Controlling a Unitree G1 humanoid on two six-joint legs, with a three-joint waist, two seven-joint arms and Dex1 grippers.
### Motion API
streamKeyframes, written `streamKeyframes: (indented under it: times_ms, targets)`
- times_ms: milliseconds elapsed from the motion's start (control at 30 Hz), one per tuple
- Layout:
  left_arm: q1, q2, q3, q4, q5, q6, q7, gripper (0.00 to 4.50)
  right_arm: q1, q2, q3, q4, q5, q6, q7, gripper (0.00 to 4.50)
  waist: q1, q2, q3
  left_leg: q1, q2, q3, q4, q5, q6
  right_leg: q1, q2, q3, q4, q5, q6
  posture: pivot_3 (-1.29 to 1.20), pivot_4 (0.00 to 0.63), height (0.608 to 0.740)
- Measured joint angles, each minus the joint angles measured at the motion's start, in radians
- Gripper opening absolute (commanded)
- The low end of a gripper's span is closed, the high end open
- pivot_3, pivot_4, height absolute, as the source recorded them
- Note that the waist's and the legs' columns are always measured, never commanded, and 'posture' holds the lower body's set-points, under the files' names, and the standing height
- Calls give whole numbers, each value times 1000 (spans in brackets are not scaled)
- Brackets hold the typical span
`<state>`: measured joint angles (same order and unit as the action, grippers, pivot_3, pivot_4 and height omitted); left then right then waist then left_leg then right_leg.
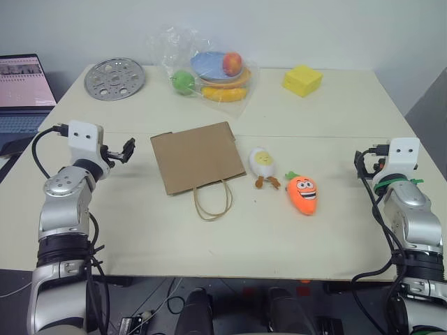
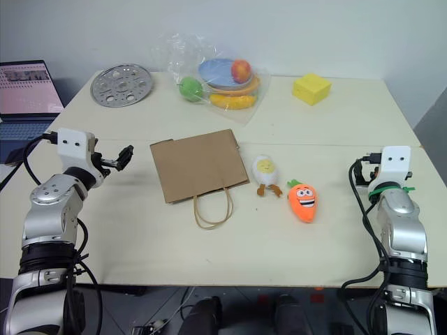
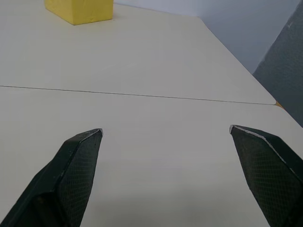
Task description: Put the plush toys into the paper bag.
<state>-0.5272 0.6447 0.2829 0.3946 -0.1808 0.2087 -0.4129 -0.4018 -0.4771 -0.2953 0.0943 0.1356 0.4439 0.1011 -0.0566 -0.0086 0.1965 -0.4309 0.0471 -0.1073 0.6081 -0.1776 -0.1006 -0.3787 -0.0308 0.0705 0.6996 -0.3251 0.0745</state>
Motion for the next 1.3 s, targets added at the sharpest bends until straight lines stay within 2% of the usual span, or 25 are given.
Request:
streamKeyframes:
  times_ms: [333,733,833,967,1133,1300]
  targets:
    - [0,0,0,0,0,-7,-23,4438,0,-1,-1,0,1,0,-1,4500,0,0,0,0,0,0,0,0,0,0,0,0,0,0,0,0,150,740]
    - [18,10,0,-64,-56,-6,-133,4438,-10,-20,-1,-7,3,6,20,4500,0,0,0,0,0,0,0,0,0,0,0,0,0,0,0,0,150,740]
    - [76,48,-18,-193,-140,-1,-319,4438,-9,-45,17,-64,25,31,95,4500,-1,0,0,0,0,0,-1,0,0,0,0,0,-1,0,0,0,150,740]
    - [130,143,-91,-351,-166,-27,-538,4438,-17,-100,68,-194,124,67,282,4500,-1,1,0,1,1,1,-2,0,0,1,0,0,-1,0,0,0,150,740]
    - [230,165,-181,-470,-174,-73,-706,4438,-26,-136,120,-391,376,171,551,4500,0,1,0,3,1,0,-2,0,0,3,0,0,-2,0,0,0,150,740]
    - [324,182,-232,-505,-144,-217,-817,4438,80,-206,145,-590,518,226,694,4500,10,1,0,3,1,0,-1,0,0,4,0,0,-4,0,0,0,150,740]
